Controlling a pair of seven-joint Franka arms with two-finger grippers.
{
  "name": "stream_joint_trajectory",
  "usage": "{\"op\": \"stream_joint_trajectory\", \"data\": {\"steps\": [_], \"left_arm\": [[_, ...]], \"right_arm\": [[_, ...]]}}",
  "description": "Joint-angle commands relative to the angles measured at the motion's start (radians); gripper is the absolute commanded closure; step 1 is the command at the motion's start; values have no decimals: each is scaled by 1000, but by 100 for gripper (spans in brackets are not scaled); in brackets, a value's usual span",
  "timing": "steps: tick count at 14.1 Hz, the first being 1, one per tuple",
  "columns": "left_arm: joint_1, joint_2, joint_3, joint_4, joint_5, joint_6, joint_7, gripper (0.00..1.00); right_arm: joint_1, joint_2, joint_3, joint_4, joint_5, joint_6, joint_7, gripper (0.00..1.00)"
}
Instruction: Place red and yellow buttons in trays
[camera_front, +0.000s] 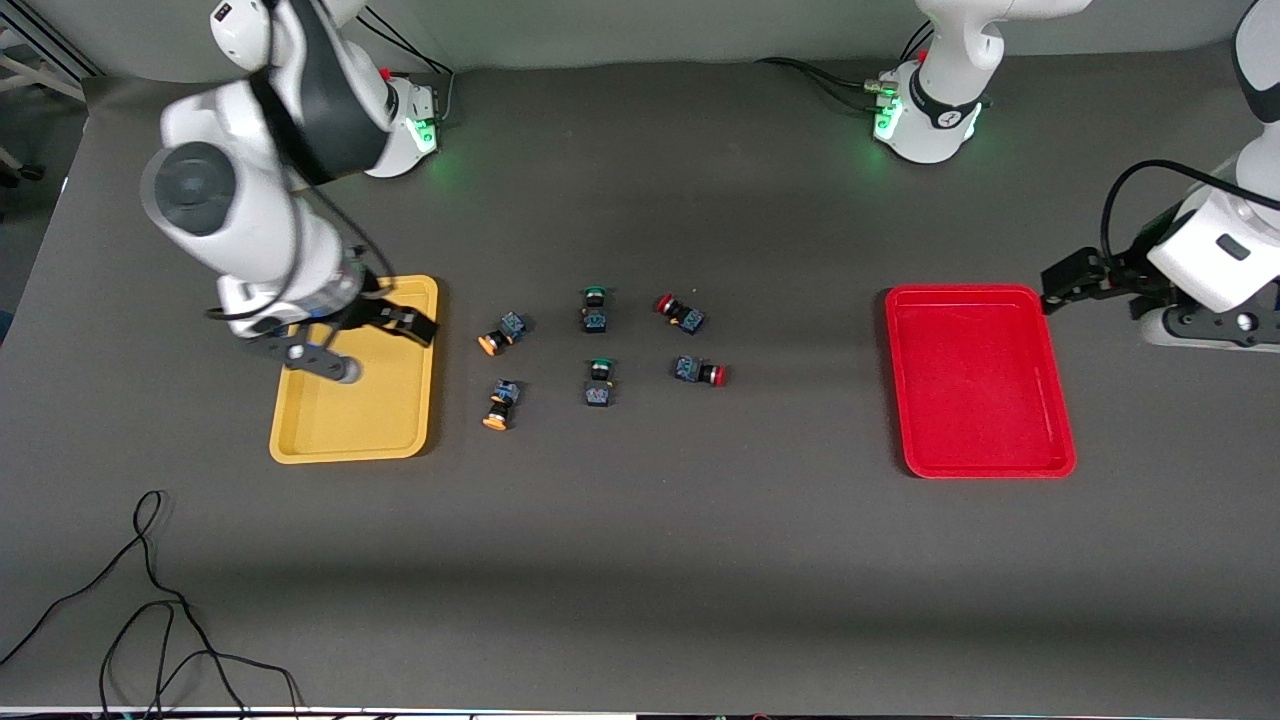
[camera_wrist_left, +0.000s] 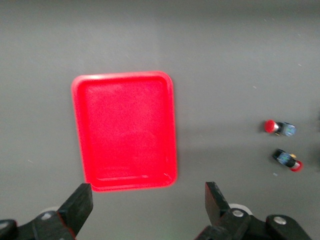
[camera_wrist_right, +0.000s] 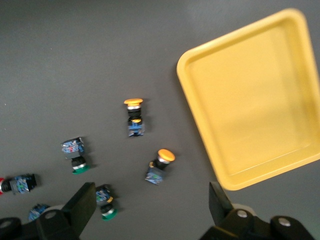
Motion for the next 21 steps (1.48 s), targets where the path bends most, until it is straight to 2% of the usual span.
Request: {"op": "stream_joint_trajectory", "data": {"steps": [1,3,8,9,12,15,21], "left_arm": [[-41,-2,4,-6,-19,-54,-31,0],[-107,7,2,-12,-8,-49,-63,0],[-336,28,-2,-52,-9,-29,-403,0],[-382,34,-2,-57,-9,-9,-484,0],[-512,44,-2,-118,-8,119,-796,0],[-624,115,-2,-126,30,187,-1099,0],[-715,179,-2,-170,50,305,-1574,0]], "right_arm": [[49,-23,-12,-116,9,112,108,0],[75,-17,-12,-191,21,193,169,0],[126,27,-12,-371,22,402,243,0],[141,50,-12,-382,30,425,258,0],[203,156,-12,-387,126,508,285,0],[223,234,-12,-387,147,574,286,0],[221,270,-14,-413,151,596,291,0]]}}
